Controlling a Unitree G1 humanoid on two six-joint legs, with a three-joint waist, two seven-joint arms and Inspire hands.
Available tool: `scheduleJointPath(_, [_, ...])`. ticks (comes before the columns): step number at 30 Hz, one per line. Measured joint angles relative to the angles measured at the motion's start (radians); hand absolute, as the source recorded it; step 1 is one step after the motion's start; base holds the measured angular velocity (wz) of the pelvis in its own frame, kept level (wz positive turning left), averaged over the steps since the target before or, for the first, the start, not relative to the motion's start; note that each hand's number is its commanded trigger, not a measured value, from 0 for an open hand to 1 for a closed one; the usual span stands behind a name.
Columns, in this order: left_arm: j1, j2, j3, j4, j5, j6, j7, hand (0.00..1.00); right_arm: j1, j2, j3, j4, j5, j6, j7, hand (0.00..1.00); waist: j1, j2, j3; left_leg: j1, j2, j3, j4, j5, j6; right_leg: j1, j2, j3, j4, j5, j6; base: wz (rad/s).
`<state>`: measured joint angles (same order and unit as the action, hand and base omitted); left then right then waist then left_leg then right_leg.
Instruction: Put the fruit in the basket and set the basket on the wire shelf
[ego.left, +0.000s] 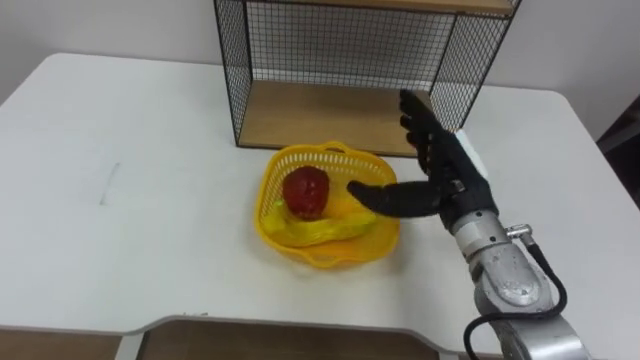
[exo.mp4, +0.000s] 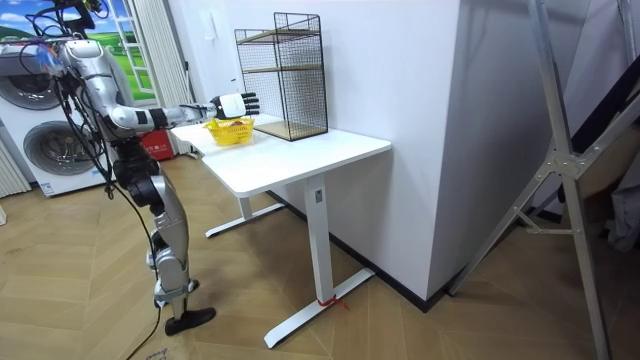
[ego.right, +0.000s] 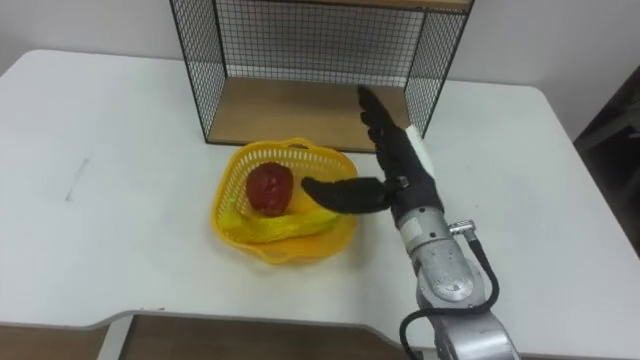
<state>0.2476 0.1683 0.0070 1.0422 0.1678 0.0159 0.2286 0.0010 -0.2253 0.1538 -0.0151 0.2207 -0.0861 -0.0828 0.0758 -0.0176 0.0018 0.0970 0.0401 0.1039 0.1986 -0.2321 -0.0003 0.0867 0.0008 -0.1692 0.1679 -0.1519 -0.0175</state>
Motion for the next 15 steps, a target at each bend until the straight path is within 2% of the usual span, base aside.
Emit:
scheduleJointPath(1, [0.001,-0.001,0.021,-0.013,-0.023,-0.012,0.018,0.00,0.007,0.001,-0.017,-0.001,0.016,-0.016,-0.009,0.00,0.000,0.006,0.0002,0.000,0.000,0.000,0.000,0.000,0.000,0.001,-0.001,-0.001,0.000,0.000,0.000,0.00])
scheduleJointPath(5, [0.005,-0.005,0.112,-0.129,-0.080,-0.039,0.106,0.00,0.031,0.000,-0.064,0.001,0.077,-0.026,-0.037,0.00,0.001,0.019,0.0012,-0.003,-0.001,-0.008,0.001,0.000,0.000,0.002,-0.001,-0.004,0.000,0.000,-0.001,0.01])
scheduleJointPath(7, [0.018,-0.010,0.140,-0.205,-0.149,-0.085,0.208,0.00,0.068,0.000,-0.089,0.000,0.138,-0.027,-0.048,0.00,0.005,0.029,-0.0026,0.010,-0.001,-0.008,-0.002,0.000,0.000,0.013,-0.001,-0.004,0.000,0.000,-0.001,0.00])
scheduleJointPath(8, [0.019,-0.014,0.150,-0.222,-0.158,-0.096,0.232,0.00,0.078,0.000,-0.096,0.000,0.150,-0.027,-0.048,0.00,0.008,0.030,-0.0035,0.016,-0.001,-0.007,-0.003,0.000,0.000,0.017,-0.001,-0.002,0.000,0.000,-0.001,-0.07])
scheduleJointPath(10, [0.036,-0.044,0.197,-0.319,-0.187,-0.128,0.325,0.00,0.123,0.000,-0.125,-0.015,0.165,-0.027,-0.064,0.00,0.010,0.040,-0.0084,0.022,-0.002,-0.003,-0.010,0.000,0.000,0.018,-0.001,0.005,-0.001,0.000,0.000,-0.09])
scheduleJointPath(12, [0.049,-0.057,0.219,-0.382,-0.227,-0.155,0.393,0.00,0.146,-0.001,-0.142,-0.026,0.167,-0.027,-0.086,0.00,0.015,0.043,-0.0089,0.023,-0.001,0.002,-0.010,0.001,0.000,0.016,-0.001,0.008,-0.001,0.000,0.000,-0.07])
scheduleJointPath(15, [0.060,-0.060,0.240,-0.463,-0.310,-0.189,0.508,0.00,0.158,-0.008,-0.149,-0.032,0.177,-0.029,-0.115,0.00,0.020,0.040,-0.0088,0.020,-0.001,0.003,-0.010,0.002,-0.002,0.009,0.001,0.012,-0.001,-0.003,-0.002,-0.03])
